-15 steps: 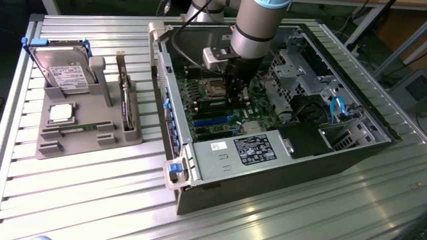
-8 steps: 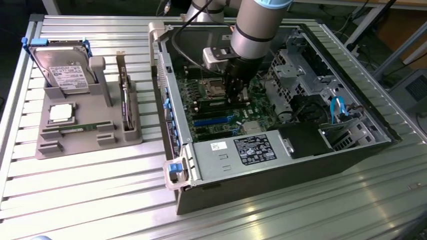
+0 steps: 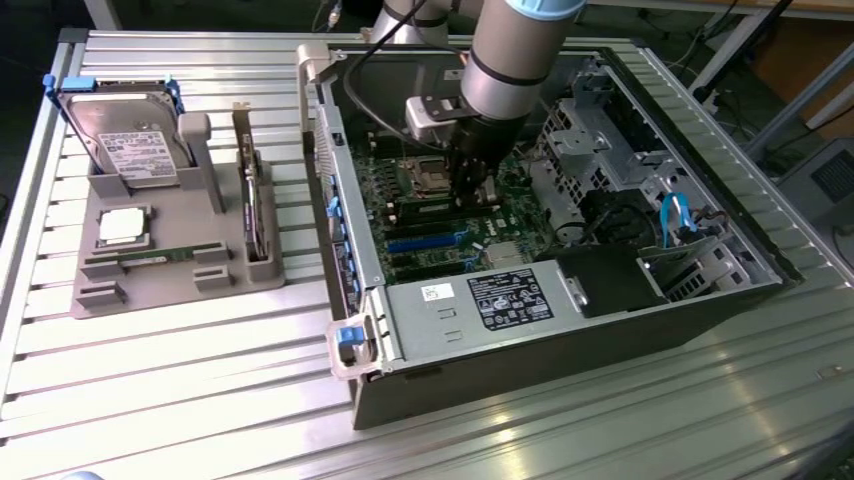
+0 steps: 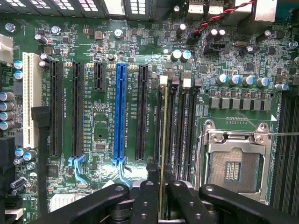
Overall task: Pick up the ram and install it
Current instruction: 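Insert the ram into the slot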
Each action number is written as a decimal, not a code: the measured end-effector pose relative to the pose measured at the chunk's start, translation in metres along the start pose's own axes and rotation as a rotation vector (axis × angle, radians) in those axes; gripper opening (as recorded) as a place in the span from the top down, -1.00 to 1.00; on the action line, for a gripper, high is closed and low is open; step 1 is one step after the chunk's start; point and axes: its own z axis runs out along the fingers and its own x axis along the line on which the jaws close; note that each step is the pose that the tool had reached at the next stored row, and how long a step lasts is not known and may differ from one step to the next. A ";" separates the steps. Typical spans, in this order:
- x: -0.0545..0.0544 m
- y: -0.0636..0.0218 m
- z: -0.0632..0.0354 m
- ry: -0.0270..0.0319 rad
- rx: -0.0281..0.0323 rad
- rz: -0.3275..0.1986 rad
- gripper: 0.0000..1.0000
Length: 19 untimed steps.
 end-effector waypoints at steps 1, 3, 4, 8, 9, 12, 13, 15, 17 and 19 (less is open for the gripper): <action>0.000 0.0000 0.0010 0.0005 -0.0001 0.000 0.72; 0.000 0.0000 0.0012 0.0007 -0.0002 0.000 0.72; 0.000 0.0000 0.0013 0.0005 -0.0001 0.000 0.72; 0.000 0.0001 0.0017 0.0006 -0.0001 0.000 0.72; 0.000 0.0001 0.0017 0.0005 -0.0001 0.000 0.72; 0.000 -0.0010 0.0017 0.0006 -0.0001 0.000 0.72; 0.000 -0.0011 0.0018 0.0006 -0.0002 0.000 0.72; 0.000 -0.0008 0.0023 0.0006 -0.0001 0.000 0.72; 0.000 -0.0008 0.0024 0.0007 -0.0002 0.000 0.72; -0.001 0.0010 0.0027 0.0015 0.0001 0.000 0.72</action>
